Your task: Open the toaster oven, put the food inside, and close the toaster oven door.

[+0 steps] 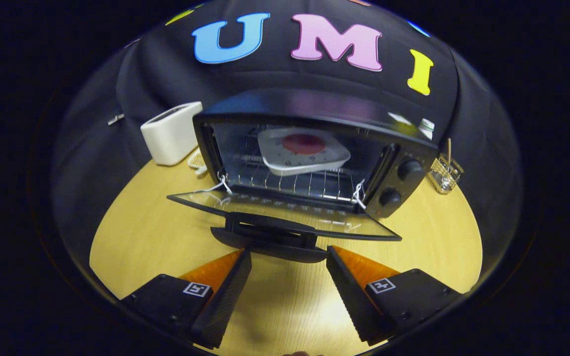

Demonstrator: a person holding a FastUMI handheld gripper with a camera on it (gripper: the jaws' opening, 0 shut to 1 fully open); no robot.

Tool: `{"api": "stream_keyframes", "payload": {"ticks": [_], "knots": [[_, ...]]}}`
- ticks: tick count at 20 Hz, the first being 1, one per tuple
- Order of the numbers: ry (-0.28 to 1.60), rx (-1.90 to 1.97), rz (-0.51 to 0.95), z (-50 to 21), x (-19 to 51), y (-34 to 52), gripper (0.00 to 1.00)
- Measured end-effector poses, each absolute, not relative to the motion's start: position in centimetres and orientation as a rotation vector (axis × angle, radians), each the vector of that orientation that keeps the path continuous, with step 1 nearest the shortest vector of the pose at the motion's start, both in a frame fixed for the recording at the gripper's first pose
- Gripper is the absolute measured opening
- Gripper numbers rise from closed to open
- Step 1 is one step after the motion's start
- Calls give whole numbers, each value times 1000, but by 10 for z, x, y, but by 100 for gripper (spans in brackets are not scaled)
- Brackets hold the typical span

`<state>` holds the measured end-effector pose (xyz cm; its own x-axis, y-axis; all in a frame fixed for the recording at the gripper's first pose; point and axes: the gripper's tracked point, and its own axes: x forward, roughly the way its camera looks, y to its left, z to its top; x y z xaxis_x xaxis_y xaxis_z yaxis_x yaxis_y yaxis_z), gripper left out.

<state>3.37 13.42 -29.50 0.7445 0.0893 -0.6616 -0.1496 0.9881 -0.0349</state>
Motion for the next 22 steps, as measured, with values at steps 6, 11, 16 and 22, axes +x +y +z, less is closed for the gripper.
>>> {"api": "stream_keyframes", "payload": {"ticks": [6, 11, 16, 22], "knots": [[517, -1, 90, -198, 69, 127, 99], [286, -5, 64, -103, 70, 80, 99], [93, 0, -55, -21, 39, 6, 98], [44, 28, -131, 6, -15, -43, 98]]}}
